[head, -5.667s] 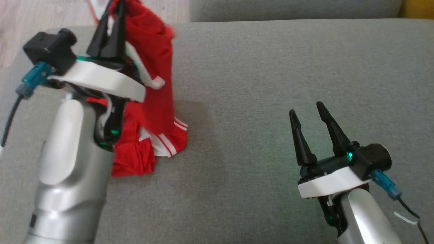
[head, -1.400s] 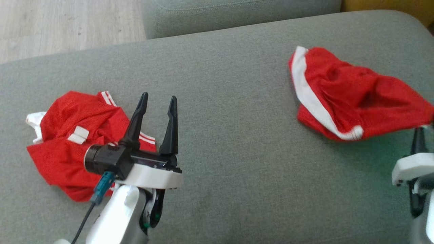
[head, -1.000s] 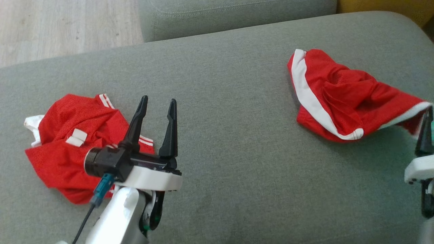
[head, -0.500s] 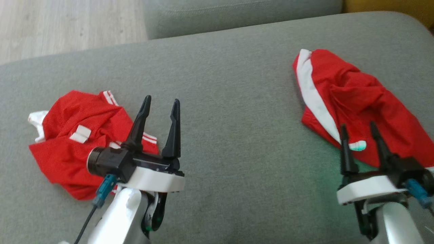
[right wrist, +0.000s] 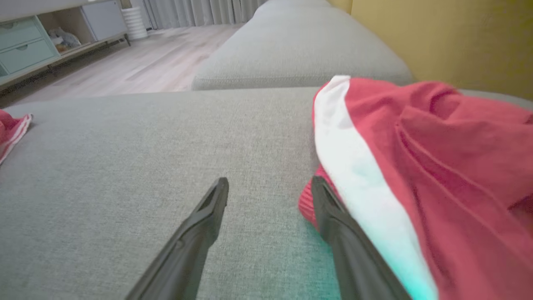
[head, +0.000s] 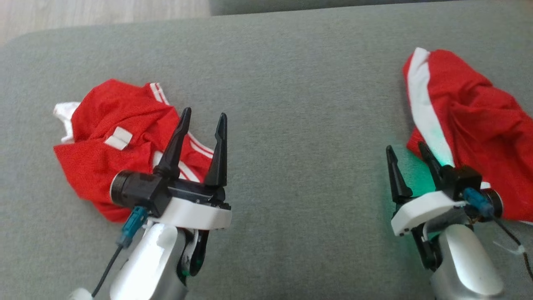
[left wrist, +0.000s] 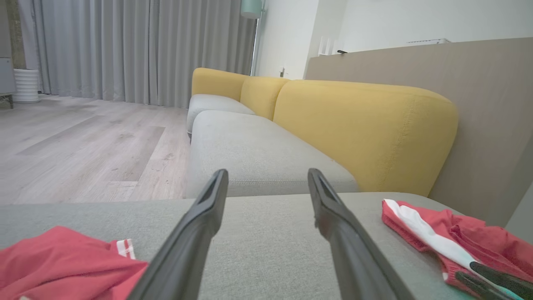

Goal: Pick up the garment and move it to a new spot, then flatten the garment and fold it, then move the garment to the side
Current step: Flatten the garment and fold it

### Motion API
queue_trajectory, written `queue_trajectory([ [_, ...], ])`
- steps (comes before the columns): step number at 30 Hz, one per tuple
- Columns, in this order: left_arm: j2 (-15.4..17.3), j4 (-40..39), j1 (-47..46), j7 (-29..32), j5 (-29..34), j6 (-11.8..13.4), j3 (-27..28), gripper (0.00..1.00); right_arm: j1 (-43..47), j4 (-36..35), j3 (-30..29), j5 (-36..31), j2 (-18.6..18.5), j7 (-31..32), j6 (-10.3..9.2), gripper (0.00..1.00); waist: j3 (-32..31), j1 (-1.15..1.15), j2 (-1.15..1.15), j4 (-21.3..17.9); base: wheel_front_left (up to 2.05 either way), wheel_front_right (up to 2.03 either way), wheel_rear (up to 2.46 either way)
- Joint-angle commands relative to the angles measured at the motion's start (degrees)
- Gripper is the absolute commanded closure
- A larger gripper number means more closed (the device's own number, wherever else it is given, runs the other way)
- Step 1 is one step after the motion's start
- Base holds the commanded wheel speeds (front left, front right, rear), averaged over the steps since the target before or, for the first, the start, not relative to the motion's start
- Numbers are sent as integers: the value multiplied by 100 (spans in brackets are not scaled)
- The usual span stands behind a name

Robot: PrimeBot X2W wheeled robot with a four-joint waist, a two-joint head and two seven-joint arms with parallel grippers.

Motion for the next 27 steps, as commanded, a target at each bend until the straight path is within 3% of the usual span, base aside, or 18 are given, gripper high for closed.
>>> queue_trajectory([
  [1,38,-149,-250,-18,40,19,146,0,-257,6,74,16,-40,28,-4,0,93,-1,0,117,0,0,0],
  [7,7,-120,-298,-35,29,23,143,0,-611,717,-335,-170,-40,74,-4,0,169,-1,0,250,0,0,0],
  [19,-4,-98,-316,-53,40,36,129,0,-965,1431,-854,-398,-40,-100,-4,0,225,-1,0,256,0,0,0],
  [20,-4,-100,-328,-54,43,38,126,0,-1001,1497,-846,-362,-40,-88,-4,5,236,-1,0,253,0,0,0],
  [21,-4,-103,-343,-54,47,41,121,0,-1039,1559,-822,-330,-40,-81,-4,67,248,-1,0,250,0,0,0],
  [22,-5,-107,-357,-54,49,43,116,0,-1075,1615,-785,-303,-40,-84,-4,100,259,-1,0,247,0,0,0],
  [27,-10,-104,-408,-56,50,37,87,0,-1239,1770,-438,-42,-40,-201,-4,100,283,-1,0,242,0,0,0],
])
